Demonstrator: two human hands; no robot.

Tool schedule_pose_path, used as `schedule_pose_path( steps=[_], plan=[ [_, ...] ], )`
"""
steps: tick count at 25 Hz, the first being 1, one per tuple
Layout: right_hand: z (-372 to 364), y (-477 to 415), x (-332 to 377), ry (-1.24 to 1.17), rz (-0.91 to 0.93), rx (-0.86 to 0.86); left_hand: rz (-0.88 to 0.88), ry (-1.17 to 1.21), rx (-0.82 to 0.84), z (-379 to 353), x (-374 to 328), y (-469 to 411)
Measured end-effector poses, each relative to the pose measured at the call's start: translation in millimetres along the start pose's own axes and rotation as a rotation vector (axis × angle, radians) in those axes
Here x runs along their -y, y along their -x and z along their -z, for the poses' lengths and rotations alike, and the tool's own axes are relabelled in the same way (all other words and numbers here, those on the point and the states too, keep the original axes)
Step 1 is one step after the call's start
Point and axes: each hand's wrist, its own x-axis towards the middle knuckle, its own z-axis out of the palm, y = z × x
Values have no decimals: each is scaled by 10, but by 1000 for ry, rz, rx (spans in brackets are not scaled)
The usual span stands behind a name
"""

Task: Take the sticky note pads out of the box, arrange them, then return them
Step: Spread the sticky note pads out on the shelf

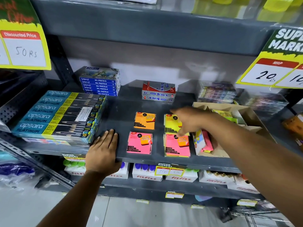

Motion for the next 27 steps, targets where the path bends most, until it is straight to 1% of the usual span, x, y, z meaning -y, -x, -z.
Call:
schedule_pose_path(
  steps=[2, 5, 7, 14, 16, 18, 19, 21, 23, 27],
  plan=[
    [74, -199, -62, -29, -40, -56, 1, 9, 1, 3, -7, 2],
    [-38, -488, -91, 1, -77, 0, 4, 18, 4, 11, -12, -1],
    [-168, -624, -119, -19, -94, 45, 3, 17, 5, 16, -14, -7],
    [-291, -675, -171, -92, -89, 20, 18, 12, 14, 28, -14, 8],
    [-181, -554, -147, -143, -42, -65, 26, 8, 13, 37, -15, 6],
    [-93, -335, -123, -264, 12, -183, 21, -5, 20, 36, -24, 1],
    [-100, -194, -92, -275, 44, -193, 18, -13, 19, 37, -28, 2],
    [-266, 87, -8, -145, 95, -137, 17, -23, 22, 40, -35, 8],
    [-489, 283, 64, -22, 95, -90, 13, -20, 22, 45, -41, 7],
    [-594, 294, 91, -28, 67, -110, 15, -28, 31, 67, -48, 10]
  ],
)
